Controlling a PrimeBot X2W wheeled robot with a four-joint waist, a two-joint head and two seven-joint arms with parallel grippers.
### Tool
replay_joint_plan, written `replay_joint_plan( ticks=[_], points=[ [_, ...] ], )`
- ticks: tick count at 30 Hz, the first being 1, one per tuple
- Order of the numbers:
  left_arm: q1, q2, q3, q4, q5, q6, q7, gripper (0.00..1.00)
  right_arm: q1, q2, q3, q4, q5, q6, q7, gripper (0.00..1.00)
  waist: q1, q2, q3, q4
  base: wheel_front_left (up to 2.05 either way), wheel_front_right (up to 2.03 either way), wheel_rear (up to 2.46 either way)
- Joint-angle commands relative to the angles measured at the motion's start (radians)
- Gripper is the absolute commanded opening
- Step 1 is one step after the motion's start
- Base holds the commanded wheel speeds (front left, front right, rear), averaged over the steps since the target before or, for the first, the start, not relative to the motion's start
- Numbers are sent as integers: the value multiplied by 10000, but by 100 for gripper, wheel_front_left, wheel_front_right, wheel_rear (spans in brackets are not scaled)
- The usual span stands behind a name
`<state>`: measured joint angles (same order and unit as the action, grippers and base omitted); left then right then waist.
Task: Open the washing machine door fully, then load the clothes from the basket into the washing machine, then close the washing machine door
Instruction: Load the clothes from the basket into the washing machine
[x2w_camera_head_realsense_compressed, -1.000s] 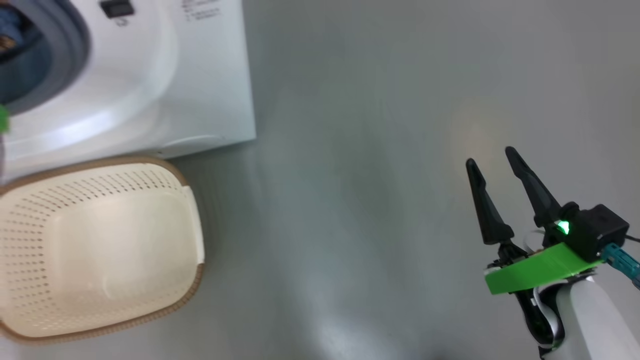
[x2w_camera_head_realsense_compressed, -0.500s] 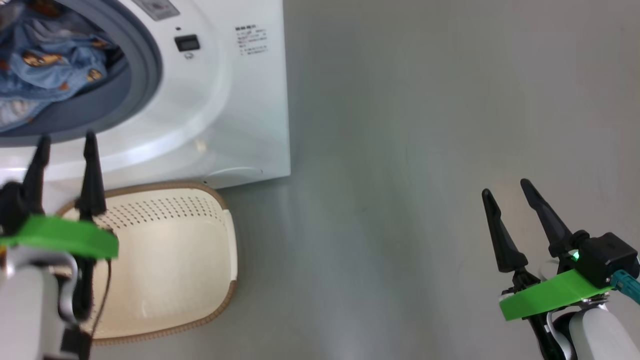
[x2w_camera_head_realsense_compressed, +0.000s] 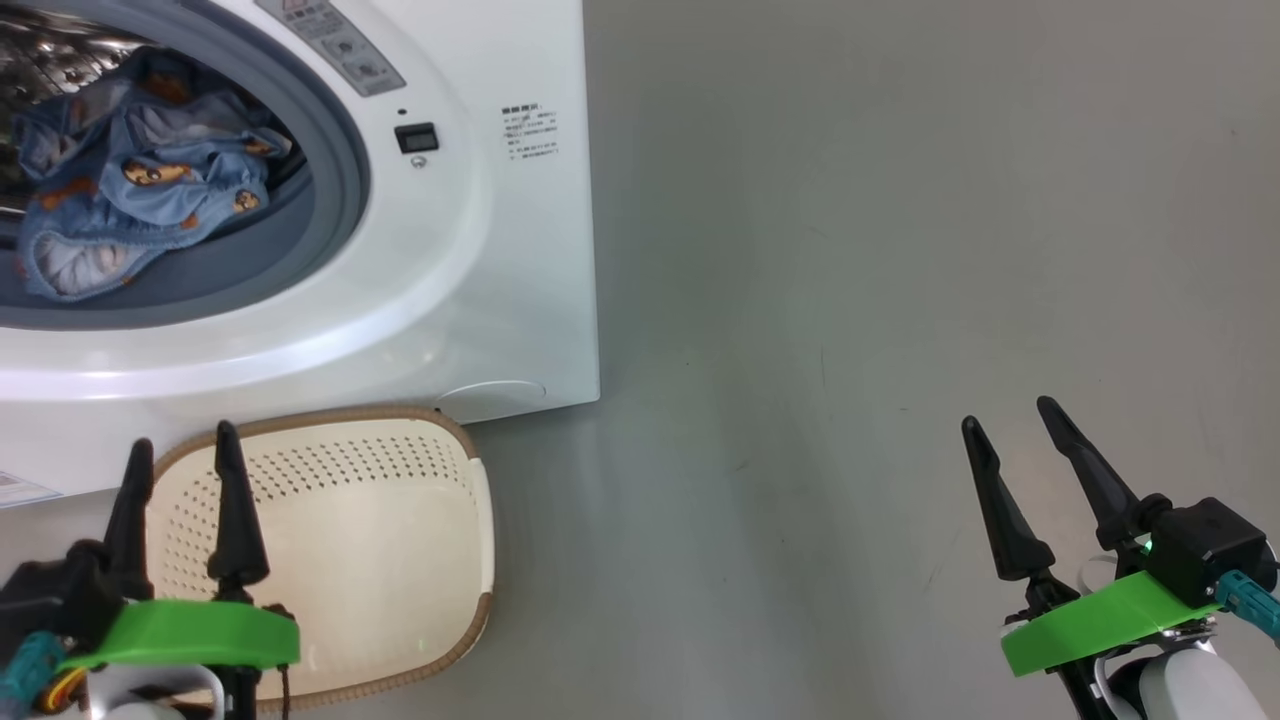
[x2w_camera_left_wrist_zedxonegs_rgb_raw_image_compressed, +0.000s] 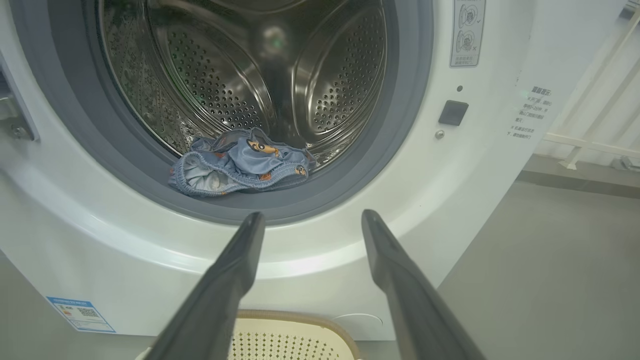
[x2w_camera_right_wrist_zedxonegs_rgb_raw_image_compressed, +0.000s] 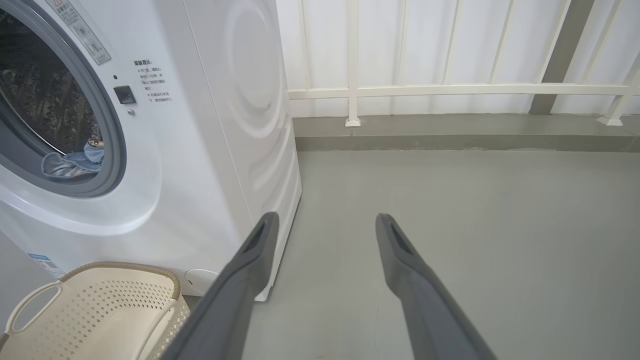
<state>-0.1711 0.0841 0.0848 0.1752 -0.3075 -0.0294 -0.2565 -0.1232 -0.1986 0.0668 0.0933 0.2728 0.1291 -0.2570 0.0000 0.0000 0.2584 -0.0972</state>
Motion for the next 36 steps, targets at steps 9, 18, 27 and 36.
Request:
replay_joint_plan(
  ticks=[9,18,27,36],
  points=[
    [365,-196,304,-491,512,27,-53,100,136,-148,345,-256,-75,16,-48,100,0,0,69,-5,0,0,0],
    [307,-283,411,-605,690,-18,-53,100,64,-137,347,-241,-46,16,-48,100,0,0,209,-39,0,0,0],
    [91,-272,434,-228,768,-119,-52,100,-71,-77,378,-294,-39,16,-48,100,0,0,533,-114,0,0,0],
    [-1508,776,647,646,781,-97,974,100,-395,-41,466,-368,9,16,-48,100,0,0,1427,-383,0,0,0]
  ],
)
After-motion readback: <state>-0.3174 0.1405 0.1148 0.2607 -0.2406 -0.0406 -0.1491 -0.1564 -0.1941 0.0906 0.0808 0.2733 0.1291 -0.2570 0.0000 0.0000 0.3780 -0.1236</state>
